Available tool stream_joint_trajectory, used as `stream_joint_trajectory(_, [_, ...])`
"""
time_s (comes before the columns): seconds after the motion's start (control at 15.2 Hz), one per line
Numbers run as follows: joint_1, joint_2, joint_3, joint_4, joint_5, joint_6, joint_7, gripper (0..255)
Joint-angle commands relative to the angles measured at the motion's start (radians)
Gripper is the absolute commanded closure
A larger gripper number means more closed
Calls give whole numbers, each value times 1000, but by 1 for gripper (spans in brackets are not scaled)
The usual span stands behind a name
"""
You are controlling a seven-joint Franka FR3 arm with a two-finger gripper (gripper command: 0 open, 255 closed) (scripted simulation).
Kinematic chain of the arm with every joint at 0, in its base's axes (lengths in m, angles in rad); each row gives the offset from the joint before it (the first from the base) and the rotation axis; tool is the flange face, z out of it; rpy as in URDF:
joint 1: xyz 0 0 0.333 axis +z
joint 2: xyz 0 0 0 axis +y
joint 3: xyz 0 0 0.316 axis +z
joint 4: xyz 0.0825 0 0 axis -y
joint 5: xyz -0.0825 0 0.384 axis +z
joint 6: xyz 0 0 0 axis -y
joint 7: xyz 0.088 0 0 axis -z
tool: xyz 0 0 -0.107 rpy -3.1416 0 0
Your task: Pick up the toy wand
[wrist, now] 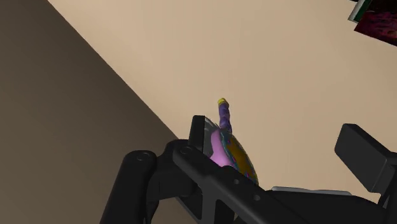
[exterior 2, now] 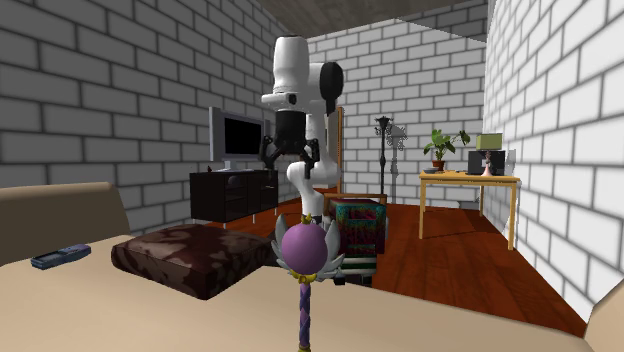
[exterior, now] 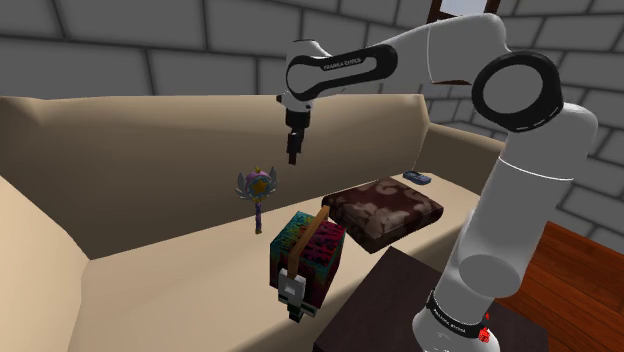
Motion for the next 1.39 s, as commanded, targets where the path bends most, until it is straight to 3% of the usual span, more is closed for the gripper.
stream_joint_trajectory(0.0, [3,81,3,68,-2,15,-59,0])
stream_joint_trajectory(0.46, [17,334,32,339,-19,5,-213,0])
stream_joint_trajectory(1.06, [17,352,32,263,-20,99,-210,0])
stream_joint_trajectory(1.12, [17,351,32,262,-20,98,-210,255])
stream_joint_trajectory(1.32, [17,351,32,263,-20,97,-210,255])
